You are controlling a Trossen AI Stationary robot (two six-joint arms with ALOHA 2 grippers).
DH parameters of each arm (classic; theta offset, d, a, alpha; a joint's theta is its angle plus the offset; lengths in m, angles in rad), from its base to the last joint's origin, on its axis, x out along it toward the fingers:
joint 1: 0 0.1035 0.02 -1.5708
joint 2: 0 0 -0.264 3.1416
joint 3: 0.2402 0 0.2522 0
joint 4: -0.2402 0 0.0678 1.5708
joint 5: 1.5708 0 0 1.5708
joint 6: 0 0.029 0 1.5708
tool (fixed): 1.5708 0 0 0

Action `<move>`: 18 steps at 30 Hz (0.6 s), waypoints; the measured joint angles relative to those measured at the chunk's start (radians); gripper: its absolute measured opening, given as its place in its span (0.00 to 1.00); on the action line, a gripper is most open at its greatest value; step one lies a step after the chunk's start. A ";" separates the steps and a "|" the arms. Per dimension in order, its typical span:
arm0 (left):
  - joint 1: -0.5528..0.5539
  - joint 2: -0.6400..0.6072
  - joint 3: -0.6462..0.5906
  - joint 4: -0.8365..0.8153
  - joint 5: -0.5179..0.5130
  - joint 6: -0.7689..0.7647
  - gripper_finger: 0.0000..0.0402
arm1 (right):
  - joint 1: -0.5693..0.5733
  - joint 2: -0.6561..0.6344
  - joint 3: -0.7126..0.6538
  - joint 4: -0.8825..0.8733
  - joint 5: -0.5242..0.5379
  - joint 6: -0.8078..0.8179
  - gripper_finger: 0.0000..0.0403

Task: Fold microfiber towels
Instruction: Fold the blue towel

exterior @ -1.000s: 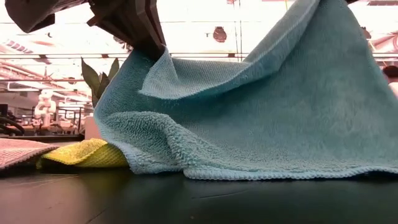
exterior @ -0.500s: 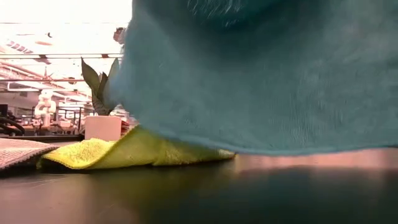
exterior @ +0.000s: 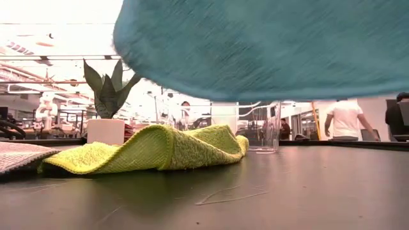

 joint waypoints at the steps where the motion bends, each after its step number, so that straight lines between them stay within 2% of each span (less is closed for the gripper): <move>1: 0.004 0.000 0.000 0.006 0.009 0.008 0.01 | 0.012 0.000 0.007 0.001 0.003 0.005 0.00; 9: 0.044 0.000 0.000 0.029 0.103 0.012 0.00 | 0.083 0.012 0.017 0.005 0.035 0.116 0.00; 14: 0.038 0.000 0.000 0.114 0.228 0.007 0.00 | 0.109 0.058 0.017 0.009 0.026 0.185 0.00; 18: 0.023 0.000 0.000 0.151 0.264 0.001 0.00 | 0.126 0.094 0.017 0.061 0.025 0.202 0.00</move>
